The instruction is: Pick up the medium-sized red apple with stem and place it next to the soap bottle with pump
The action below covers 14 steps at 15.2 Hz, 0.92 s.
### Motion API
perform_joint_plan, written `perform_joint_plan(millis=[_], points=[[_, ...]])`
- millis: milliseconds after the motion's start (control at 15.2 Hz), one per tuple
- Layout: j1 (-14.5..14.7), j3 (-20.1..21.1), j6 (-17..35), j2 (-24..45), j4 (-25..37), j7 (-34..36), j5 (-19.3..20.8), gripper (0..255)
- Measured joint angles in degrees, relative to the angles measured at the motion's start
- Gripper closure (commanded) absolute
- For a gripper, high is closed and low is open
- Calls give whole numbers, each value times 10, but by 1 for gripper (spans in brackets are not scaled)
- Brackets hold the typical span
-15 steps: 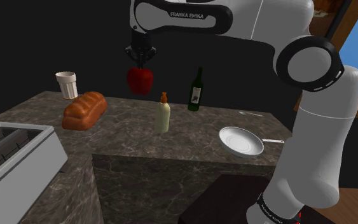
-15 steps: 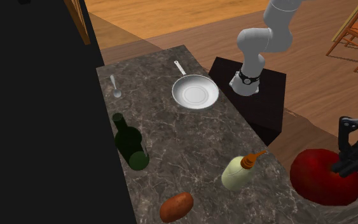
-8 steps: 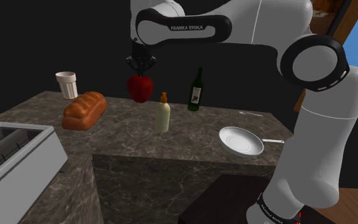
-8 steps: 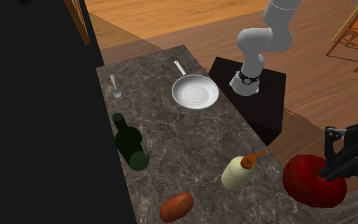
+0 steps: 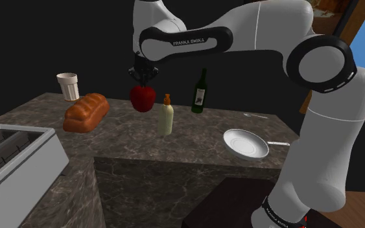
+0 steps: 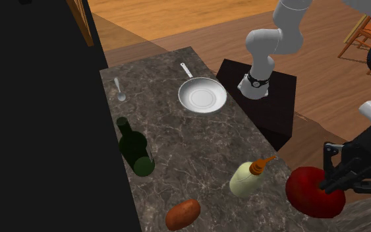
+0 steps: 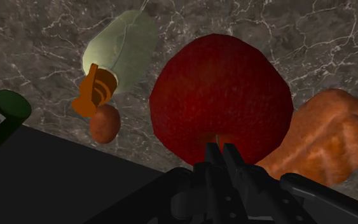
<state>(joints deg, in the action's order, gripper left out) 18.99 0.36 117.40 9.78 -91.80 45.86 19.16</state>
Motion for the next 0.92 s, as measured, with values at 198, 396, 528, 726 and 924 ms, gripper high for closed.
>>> perform_joint_plan(millis=[198,396,528,726,924], points=[[0,-1,21,-1,-24,8,4,255],[-1,-2,44,-2,-47,14,7,255],[-1,-2,58,1,-60,20,11,255],[-1,-3,77,5,-76,27,15,255],[-2,-4,98,8,-94,34,20,255]])
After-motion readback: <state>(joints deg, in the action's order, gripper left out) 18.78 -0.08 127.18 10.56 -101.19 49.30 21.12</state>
